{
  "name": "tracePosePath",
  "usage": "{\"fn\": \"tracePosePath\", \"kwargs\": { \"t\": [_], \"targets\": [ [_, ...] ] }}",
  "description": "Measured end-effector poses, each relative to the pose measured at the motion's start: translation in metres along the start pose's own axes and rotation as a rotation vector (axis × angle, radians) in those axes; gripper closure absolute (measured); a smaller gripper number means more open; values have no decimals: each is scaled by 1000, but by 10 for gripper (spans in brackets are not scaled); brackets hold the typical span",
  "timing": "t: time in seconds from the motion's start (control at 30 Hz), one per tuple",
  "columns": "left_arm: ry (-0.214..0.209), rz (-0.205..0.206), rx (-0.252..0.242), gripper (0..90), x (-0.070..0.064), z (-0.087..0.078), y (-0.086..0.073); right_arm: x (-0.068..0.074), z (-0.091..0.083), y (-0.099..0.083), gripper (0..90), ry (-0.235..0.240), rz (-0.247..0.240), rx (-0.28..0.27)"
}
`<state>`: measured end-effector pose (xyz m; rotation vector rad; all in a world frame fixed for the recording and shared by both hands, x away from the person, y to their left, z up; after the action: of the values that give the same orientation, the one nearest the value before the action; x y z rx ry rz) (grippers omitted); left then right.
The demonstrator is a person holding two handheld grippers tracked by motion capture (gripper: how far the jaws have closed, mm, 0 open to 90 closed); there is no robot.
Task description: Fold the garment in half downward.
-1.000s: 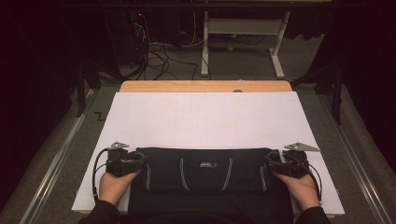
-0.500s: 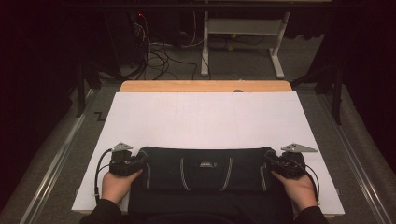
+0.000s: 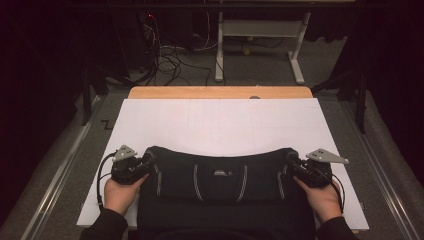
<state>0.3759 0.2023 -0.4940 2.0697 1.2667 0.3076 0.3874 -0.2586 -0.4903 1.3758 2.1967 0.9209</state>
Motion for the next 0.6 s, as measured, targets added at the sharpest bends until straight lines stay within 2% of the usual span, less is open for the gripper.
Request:
{"fn": "tracePosePath", "kwargs": {
  "t": [0.2,0.27,0.33,0.5,0.6],
  "targets": [
    [54,-14,-54,745,12,-3,31,-1,-3,35,792,-72,-33,-81],
    [68,-38,-88,746,17,-6,43,-2,-4,48,791,-97,-35,-112],
    [71,-55,-101,746,23,-9,54,-4,-6,58,791,-106,-29,-139],
    [115,-40,-124,746,31,-12,78,-11,-4,81,791,-136,-37,-161],
    [140,-39,-137,745,35,-13,90,-16,-2,93,790,-145,-25,-173]
  ]
}}
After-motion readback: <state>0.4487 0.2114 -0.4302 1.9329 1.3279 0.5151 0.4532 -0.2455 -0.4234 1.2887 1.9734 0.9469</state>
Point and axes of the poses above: each handheld gripper's, and its own axes: z roughly forward along the jaws, y roughly out of its top, x roughly to its left, the point moved 8 cm from there along z, roughly forward along the jaws, and after that the axes turned 13 degrees about x, right-handed, at the moved point
